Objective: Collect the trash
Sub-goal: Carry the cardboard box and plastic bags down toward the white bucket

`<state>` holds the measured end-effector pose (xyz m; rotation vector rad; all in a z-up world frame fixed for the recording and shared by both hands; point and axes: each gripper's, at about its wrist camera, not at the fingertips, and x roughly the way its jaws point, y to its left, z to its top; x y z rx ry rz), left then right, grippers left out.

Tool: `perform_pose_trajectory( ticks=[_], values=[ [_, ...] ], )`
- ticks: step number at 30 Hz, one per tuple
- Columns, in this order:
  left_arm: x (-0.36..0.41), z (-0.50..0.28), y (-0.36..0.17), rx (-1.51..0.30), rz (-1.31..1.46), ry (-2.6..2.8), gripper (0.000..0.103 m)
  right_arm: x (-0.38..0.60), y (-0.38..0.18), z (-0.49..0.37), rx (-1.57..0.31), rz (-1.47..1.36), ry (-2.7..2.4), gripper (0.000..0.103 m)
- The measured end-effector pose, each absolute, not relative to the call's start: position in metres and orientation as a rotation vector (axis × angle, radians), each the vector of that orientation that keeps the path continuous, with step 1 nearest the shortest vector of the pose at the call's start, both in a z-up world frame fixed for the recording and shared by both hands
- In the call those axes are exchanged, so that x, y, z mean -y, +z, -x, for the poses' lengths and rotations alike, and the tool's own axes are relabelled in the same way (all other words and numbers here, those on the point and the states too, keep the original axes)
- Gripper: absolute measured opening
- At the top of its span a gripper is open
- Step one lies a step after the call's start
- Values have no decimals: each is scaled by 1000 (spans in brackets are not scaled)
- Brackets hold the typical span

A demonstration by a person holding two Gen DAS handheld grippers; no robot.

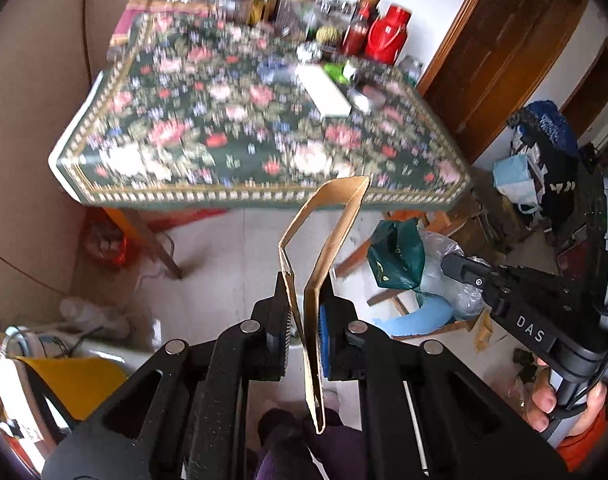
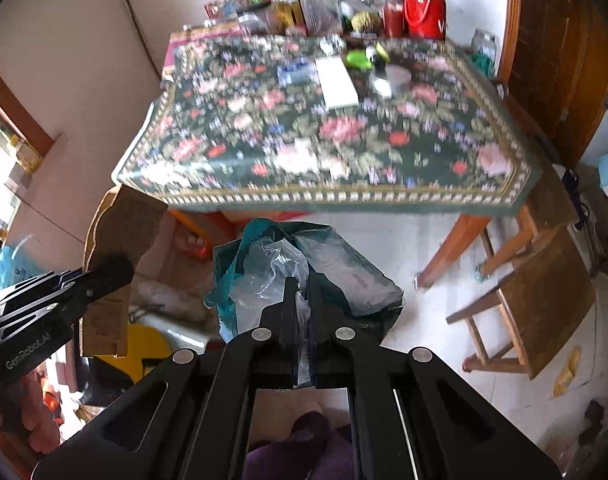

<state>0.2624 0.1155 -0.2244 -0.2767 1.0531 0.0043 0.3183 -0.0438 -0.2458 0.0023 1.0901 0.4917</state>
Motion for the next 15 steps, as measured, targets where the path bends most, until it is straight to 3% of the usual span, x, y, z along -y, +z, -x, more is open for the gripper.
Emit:
perform_pose_trajectory(
  ticks=[15],
  values=[
    [-94,-306,-410,-1233,330,83,11,52,-426,-358,-1309,64,535,3]
  ],
)
